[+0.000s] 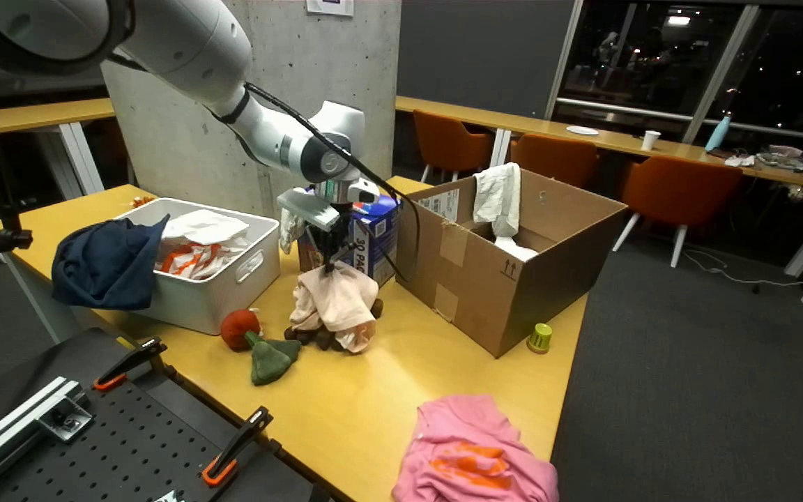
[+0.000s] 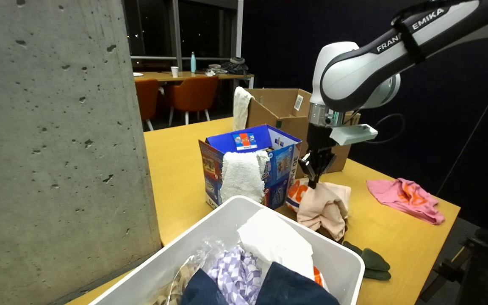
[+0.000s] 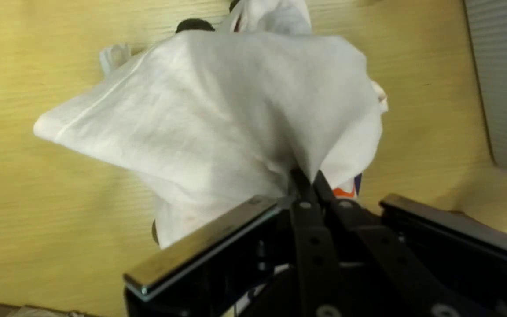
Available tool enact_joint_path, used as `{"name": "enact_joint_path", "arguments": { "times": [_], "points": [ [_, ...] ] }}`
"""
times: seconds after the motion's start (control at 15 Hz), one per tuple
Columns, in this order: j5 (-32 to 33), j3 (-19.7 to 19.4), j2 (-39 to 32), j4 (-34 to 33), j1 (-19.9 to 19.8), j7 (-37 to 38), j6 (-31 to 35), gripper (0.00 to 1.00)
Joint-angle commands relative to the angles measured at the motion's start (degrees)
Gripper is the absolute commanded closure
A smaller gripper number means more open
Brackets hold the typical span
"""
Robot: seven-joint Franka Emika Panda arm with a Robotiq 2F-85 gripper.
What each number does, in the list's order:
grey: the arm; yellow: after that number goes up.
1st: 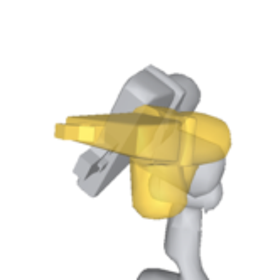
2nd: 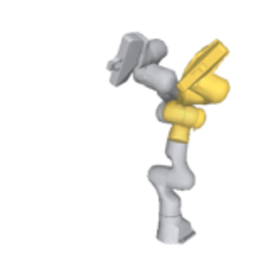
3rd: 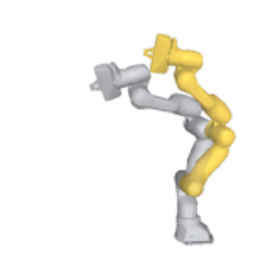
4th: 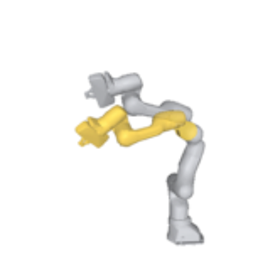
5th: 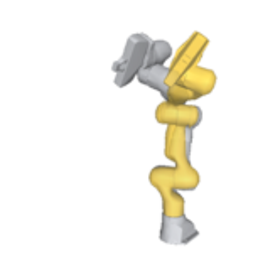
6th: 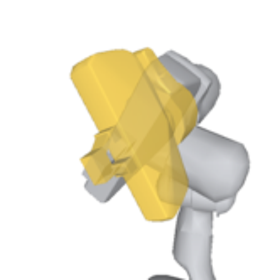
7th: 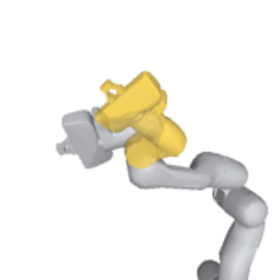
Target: Put the shirts over the stuffed toys and put them into the laundry basket
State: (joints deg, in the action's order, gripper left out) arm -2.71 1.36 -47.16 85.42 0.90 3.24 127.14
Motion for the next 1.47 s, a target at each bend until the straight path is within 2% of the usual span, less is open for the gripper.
{"name": "enact_joint_path", "arguments": {
  "times": [0.0,0.27,0.6,0.8,0.87,1.0,1.2,1.4],
  "points": [
    [-0.8,0.2,0.3,1.4,-0.1,0.0,-2.7,0.99],
    [-0.8,-0.8,2.1,4.8,0.2,3.3,-2.5,0.99],
    [-1.8,-0.7,-0.7,0.7,-1.3,3.2,-9.5,0.99],
    [-2.7,-0.8,-0.6,0.5,-2.0,3.2,-11.2,0.99],
    [-2.7,-1.0,-0.6,0.3,-2.1,3.6,-11.6,0.72],
    [-3.0,-1.2,0.3,1.3,-2.4,4.2,-11.3,0.64],
    [-3.0,-3.0,3.9,6.1,-2.3,8.1,-9.5,0.43],
    [-3.2,-5.8,9.6,14.4,-2.7,13.1,-6.5,0.2]
  ]
}}
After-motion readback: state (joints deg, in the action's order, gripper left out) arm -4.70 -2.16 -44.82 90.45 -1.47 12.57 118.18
